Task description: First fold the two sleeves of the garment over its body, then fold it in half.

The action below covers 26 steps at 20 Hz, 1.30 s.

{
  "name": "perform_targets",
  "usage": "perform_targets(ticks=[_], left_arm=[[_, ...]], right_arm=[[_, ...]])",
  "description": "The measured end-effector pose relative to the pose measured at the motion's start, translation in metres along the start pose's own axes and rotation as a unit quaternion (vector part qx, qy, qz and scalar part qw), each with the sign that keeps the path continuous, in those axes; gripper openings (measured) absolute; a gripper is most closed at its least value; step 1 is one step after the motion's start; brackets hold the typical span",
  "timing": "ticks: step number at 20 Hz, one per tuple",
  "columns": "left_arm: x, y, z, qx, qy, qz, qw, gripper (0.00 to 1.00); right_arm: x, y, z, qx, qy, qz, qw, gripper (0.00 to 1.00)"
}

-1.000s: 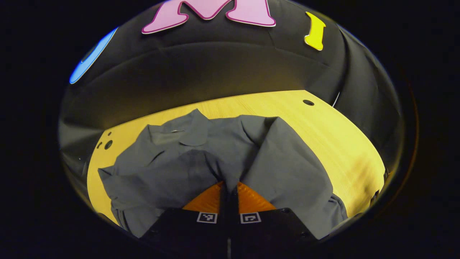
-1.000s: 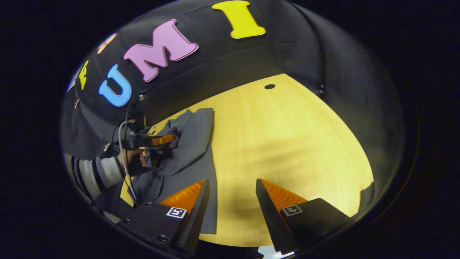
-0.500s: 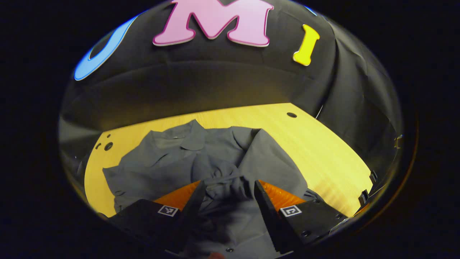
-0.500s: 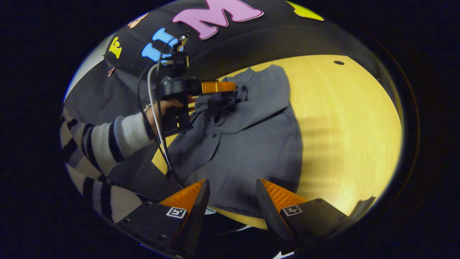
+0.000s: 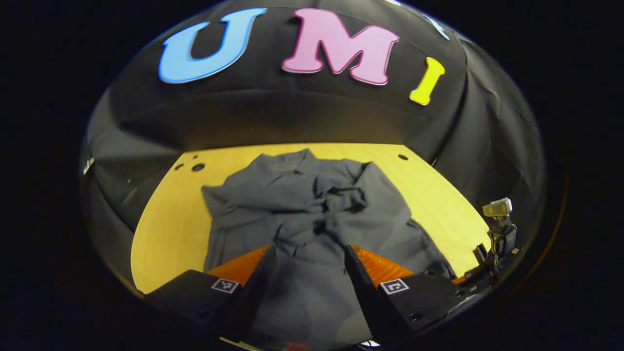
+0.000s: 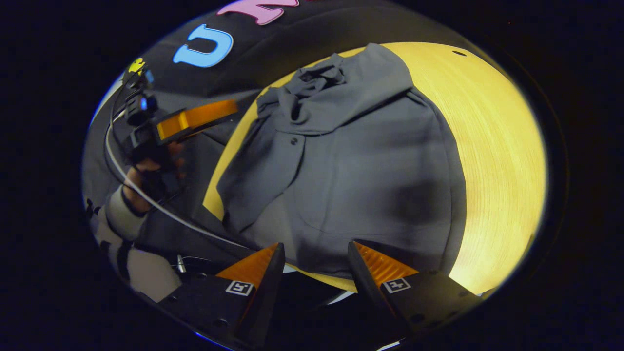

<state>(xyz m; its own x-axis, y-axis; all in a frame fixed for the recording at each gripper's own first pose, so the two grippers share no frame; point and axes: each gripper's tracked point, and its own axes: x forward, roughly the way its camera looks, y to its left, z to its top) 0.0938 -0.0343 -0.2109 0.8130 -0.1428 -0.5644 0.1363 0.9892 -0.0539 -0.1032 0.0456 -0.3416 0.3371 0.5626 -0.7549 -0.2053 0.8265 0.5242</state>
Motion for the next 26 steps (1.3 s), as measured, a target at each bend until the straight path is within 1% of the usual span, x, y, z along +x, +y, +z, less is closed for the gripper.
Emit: perform_targets(ticks=[1,2,3,4,5,6,7,9,10,11,13,14,15,17,18,19,22,23,24,26], left_arm=[[-0.009,0.011,-0.019,-0.008,0.016,0.008,1.000,0.85],[-0.016,0.023,-0.038,-0.013,0.031,0.018,0.999,0.92],[-0.022,0.034,-0.057,-0.015,0.047,0.029,0.998,0.93],[-0.025,0.043,-0.075,-0.016,0.062,0.037,0.997,0.92],[-0.028,0.048,-0.093,-0.015,0.076,0.041,0.996,0.92],[-0.029,0.053,-0.108,-0.013,0.090,0.047,0.995,0.92],[-0.032,0.056,-0.122,-0.011,0.103,0.050,0.993,0.92],[-0.034,0.061,-0.138,-0.008,0.118,0.055,0.992,0.93],[-0.033,0.062,-0.144,-0.006,0.125,0.057,0.990,0.86],[-0.034,0.065,-0.149,-0.002,0.132,0.060,0.989,0.93],[-0.033,0.071,-0.159,0.005,0.150,0.068,0.986,0.93],[-0.032,0.074,-0.163,0.008,0.159,0.071,0.985,0.88],[-0.031,0.076,-0.169,0.009,0.171,0.072,0.983,0.90],[-0.028,0.078,-0.179,0.009,0.192,0.076,0.978,0.92],[-0.027,0.077,-0.176,0.011,0.187,0.074,0.980,0.92],[-0.027,0.075,-0.178,0.012,0.191,0.072,0.979,0.93],[-0.024,0.076,-0.177,0.013,0.184,0.069,0.980,0.93],[-0.024,0.074,-0.179,0.019,0.190,0.065,0.980,0.93],[-0.024,0.069,-0.177,0.029,0.190,0.057,0.980,0.87],[-0.016,0.060,-0.172,0.044,0.189,0.046,0.980,0.57]], right_arm=[[-0.002,-0.010,0.000,0.004,0.002,-0.016,1.000,0.81],[-0.001,-0.018,0.004,0.015,-0.007,-0.031,0.999,0.81],[-0.007,-0.032,0.013,0.022,-0.023,-0.057,0.998,0.76],[-0.013,-0.043,0.022,0.025,-0.042,-0.079,0.996,0.76],[-0.019,-0.054,0.031,0.027,-0.059,-0.102,0.993,0.72],[-0.025,-0.058,0.038,0.029,-0.069,-0.111,0.991,0.81],[-0.023,-0.059,0.039,0.027,-0.070,-0.120,0.990,0.81],[-0.027,-0.068,0.030,0.002,-0.051,-0.146,0.988,0.81],[-0.029,-0.074,0.025,-0.013,-0.039,-0.163,0.986,0.81],[-0.033,-0.080,0.021,-0.025,-0.027,-0.177,0.983,0.81],[-0.034,-0.084,0.014,-0.045,-0.011,-0.200,0.979,0.82],[-0.036,-0.088,0.013,-0.056,-0.004,-0.212,0.976,0.81],[-0.037,-0.094,0.006,-0.070,0.010,-0.223,0.972,0.79],[-0.038,-0.095,0.006,-0.104,0.026,-0.238,0.965,0.79],[-0.038,-0.094,0.006,-0.125,0.028,-0.245,0.961,0.76],[-0.037,-0.094,0.003,-0.142,0.035,-0.251,0.957,0.77],[-0.035,-0.095,0.002,-0.138,0.030,-0.256,0.956,0.79],[-0.037,-0.095,0.003,-0.136,0.031,-0.255,0.957,0.83],[-0.034,-0.095,0.004,-0.139,0.032,-0.252,0.957,0.75],[-0.027,-0.091,0.012,-0.137,0.006,-0.250,0.959,0.43]])
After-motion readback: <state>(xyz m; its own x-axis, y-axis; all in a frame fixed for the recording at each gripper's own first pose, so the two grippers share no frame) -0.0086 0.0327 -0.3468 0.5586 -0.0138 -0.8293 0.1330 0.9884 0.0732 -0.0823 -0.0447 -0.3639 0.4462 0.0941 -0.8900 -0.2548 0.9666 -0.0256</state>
